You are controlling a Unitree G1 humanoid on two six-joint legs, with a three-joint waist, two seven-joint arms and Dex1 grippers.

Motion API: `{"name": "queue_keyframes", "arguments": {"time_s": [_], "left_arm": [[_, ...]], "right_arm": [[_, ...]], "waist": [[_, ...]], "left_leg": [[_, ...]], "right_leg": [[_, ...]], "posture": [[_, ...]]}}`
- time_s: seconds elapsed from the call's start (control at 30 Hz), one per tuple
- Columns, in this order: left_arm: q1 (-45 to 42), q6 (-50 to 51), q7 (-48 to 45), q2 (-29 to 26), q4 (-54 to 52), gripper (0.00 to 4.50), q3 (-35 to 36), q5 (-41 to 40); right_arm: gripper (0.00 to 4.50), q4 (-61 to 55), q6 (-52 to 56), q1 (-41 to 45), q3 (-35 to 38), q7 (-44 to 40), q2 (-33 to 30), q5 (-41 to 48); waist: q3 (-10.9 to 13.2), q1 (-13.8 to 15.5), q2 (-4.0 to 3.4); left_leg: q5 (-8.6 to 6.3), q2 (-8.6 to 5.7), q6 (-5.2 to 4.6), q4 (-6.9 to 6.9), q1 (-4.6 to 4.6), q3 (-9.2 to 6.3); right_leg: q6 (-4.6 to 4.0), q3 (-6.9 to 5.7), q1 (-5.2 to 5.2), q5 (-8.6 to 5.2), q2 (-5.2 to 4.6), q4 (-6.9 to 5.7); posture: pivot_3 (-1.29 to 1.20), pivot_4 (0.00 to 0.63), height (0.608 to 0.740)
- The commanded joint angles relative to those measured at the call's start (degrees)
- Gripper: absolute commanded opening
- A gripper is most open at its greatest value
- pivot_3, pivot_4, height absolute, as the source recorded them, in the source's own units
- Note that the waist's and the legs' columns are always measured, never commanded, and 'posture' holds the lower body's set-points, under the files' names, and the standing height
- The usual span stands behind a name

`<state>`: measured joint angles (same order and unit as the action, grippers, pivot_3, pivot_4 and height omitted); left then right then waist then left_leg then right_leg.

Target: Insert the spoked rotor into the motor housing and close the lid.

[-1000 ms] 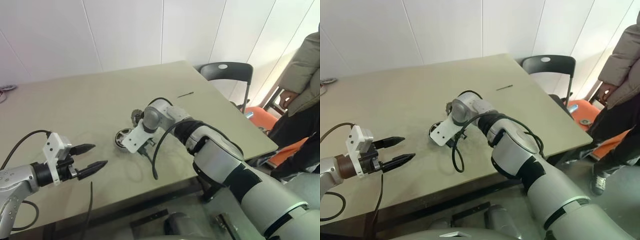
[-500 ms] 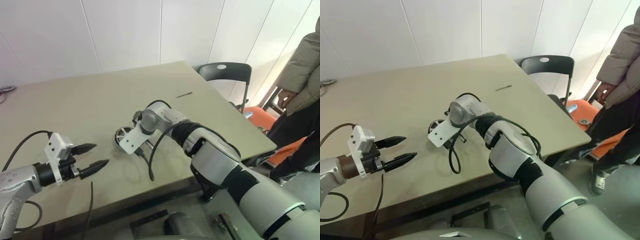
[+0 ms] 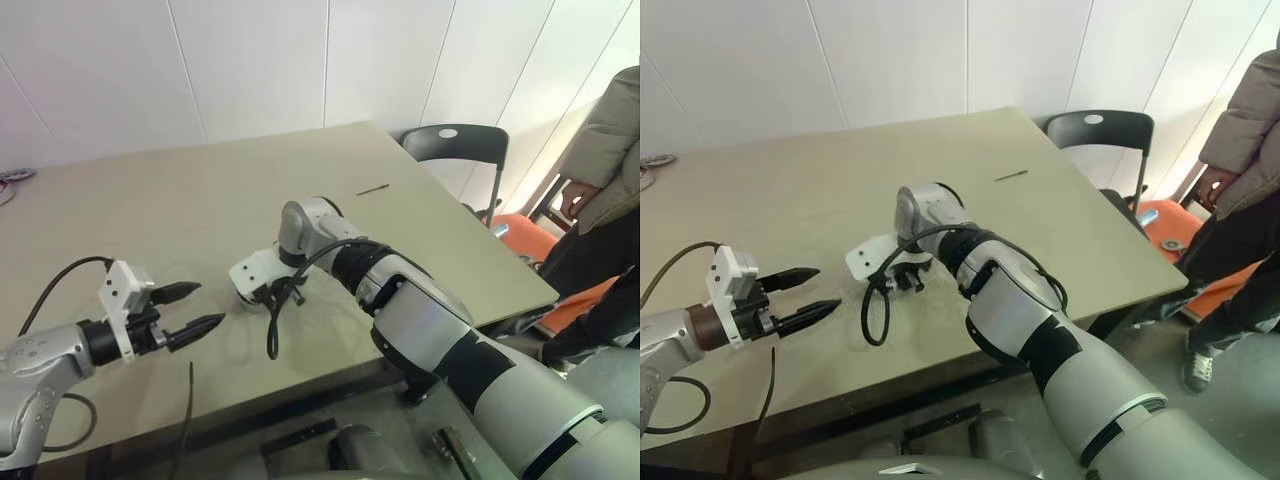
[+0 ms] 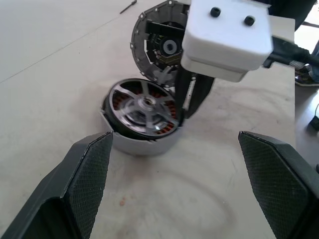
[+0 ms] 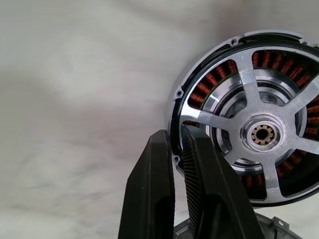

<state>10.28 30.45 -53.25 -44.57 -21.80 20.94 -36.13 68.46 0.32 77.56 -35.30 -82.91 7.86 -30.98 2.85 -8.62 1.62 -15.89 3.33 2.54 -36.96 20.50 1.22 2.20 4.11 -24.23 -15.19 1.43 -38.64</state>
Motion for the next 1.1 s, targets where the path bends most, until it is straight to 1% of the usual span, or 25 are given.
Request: {"name": "queue_keyframes", "arguments": {"time_s": [0.03,0.3,0.43,0.67,0.87,1.0,1.1], "left_arm": [[-1.6,-1.3,0.1,0.2,0.1,4.33,-0.6,0.4],[-2.0,-1.8,0.4,0.9,0.3,4.33,-1.6,0.9],[-1.4,-1.8,0.7,1.1,-0.2,4.33,-1.6,0.9],[-0.5,-1.7,1.0,0.9,-0.8,4.33,-1.0,0.5],[-0.5,-1.7,1.0,0.7,-0.8,4.33,-0.8,0.4],[-0.8,-1.7,0.9,0.6,-0.6,4.33,-0.9,0.4],[-0.9,-1.7,0.9,0.7,-0.5,4.33,-0.9,0.4]], "right_arm": [[0.01,-1.5,3.5,-1.0,-0.1,-5.5,-0.2,1.2],[0.01,-1.8,8.7,-2.1,-0.2,-3.9,1.6,1.3],[0.01,-1.1,11.7,-1.6,0.7,-1.4,3.5,2.0],[0.01,0.3,14.3,0.4,2.0,2.5,4.7,3.7],[0.01,0.4,11.8,1.0,1.3,3.7,4.2,4.1],[0.01,-0.3,6.6,0.2,0.0,4.5,3.1,3.2],[0.01,-0.2,4.7,-0.1,-0.5,4.3,2.6,3.2]], "waist": [[0.0,0.1,0.00],[0.0,0.0,0.03],[0.0,-0.1,0.07],[-0.1,-0.2,0.08],[0.0,-0.2,0.07],[0.0,-0.3,0.07],[0.0,-0.3,0.07]], "left_leg": [[0.00,0.00,0.00,0.00,0.00,-0.01],[0.00,-0.03,0.00,0.00,-0.01,-0.02],[0.00,-0.02,0.00,-0.01,-0.07,-0.03],[0.00,-0.02,0.00,-0.10,-0.15,-0.04],[0.01,-0.02,0.00,-0.20,-0.18,-0.06],[0.01,-0.02,-0.01,-0.22,-0.20,-0.05],[0.01,-0.01,-0.01,-0.21,-0.23,-0.05]], "right_leg": [[0.00,-0.01,0.00,0.00,0.00,0.00],[0.00,-0.02,0.01,0.00,0.00,0.00],[0.00,-0.02,0.05,0.00,0.01,-0.02],[-0.01,-0.02,0.06,-0.03,0.03,-0.20],[-0.03,-0.02,0.03,-0.19,0.05,-0.39],[-0.03,-0.01,0.03,-0.19,0.07,-0.40],[-0.02,-0.01,0.03,-0.19,0.09,-0.42]], "posture": [[0.00,0.000,0.740],[0.00,0.000,0.740],[0.00,0.000,0.740],[0.00,0.000,0.740],[0.00,0.000,0.740],[0.00,0.000,0.740],[0.00,0.000,0.740]]}}
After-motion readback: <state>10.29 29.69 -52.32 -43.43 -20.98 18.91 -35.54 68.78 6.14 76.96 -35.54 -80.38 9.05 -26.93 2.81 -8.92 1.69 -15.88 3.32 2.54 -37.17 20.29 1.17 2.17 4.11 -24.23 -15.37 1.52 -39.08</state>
